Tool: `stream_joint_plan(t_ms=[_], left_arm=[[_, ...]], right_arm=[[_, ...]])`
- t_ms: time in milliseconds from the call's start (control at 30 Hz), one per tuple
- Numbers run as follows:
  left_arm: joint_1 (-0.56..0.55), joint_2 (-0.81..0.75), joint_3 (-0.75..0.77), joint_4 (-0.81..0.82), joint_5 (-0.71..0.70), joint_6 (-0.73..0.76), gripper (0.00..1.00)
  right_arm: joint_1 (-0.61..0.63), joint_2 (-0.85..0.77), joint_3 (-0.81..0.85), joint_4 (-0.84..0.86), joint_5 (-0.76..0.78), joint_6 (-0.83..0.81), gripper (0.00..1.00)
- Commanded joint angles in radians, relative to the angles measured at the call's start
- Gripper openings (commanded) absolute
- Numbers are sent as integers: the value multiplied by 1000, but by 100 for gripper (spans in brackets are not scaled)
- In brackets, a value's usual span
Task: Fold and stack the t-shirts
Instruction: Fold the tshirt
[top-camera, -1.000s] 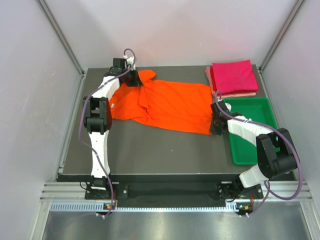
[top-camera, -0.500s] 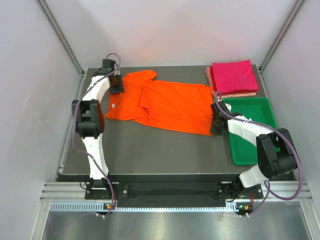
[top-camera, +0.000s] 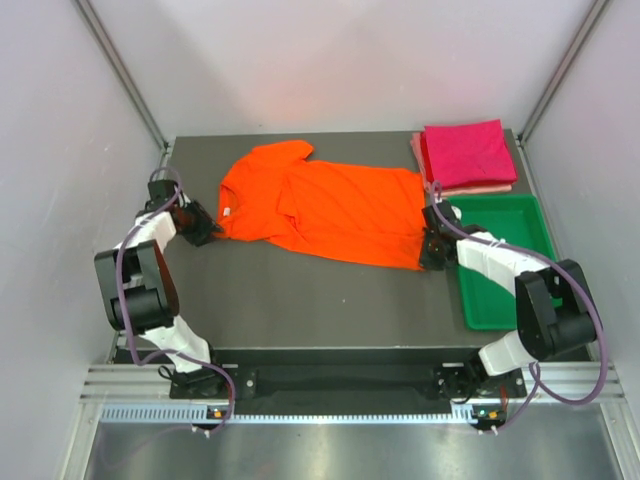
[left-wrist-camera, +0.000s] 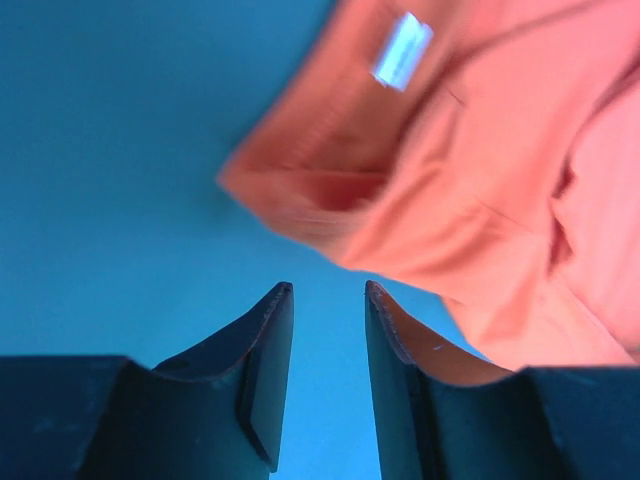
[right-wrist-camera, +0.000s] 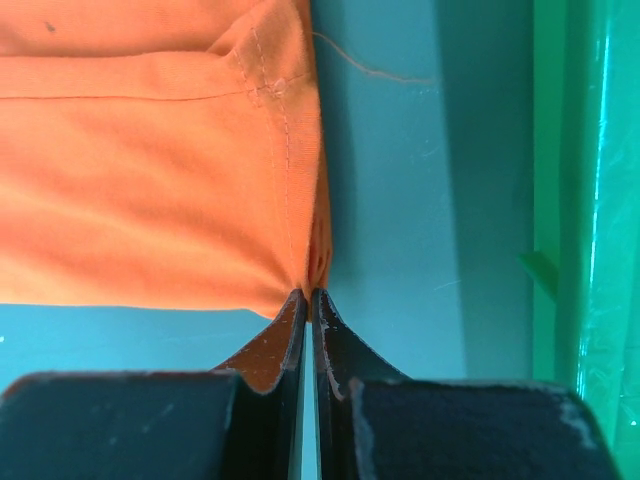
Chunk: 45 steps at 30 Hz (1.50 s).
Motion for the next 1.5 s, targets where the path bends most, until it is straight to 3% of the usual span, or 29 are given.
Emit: stream_joint_plan(t_ms=[0,467,567,633,733,933,1100,1367,1467], left_arm=[[-4,4,-43,168,131,-59,41],[-4,129,-21,231,-16,-37,43],[-5,172,43,179,-74,-33,33],[-8,189,90,140,-106,-17,14],[-28,189,179,42,-217,9,0],[-54,176,303,-169,-425,53,0],[-64,146,222,-203,-430,61,0],[-62,93,113,-217,-550,70,1],[-62,94,117,-229,-541,69,14]], right_arm=[[6,-49,21,14,-10,-18,0],[5,-61,6,19,-13,-10,0],[6,-55,-2,20,-7,-14,0],[5,-53,-5,20,-5,-20,0],[6,-58,-11,20,-7,-30,0],[5,-102,-32,14,-9,-53,0],[8,-158,-89,29,-38,-52,0],[38,-242,-210,45,-53,-7,0],[41,-260,-226,43,-55,12,2]])
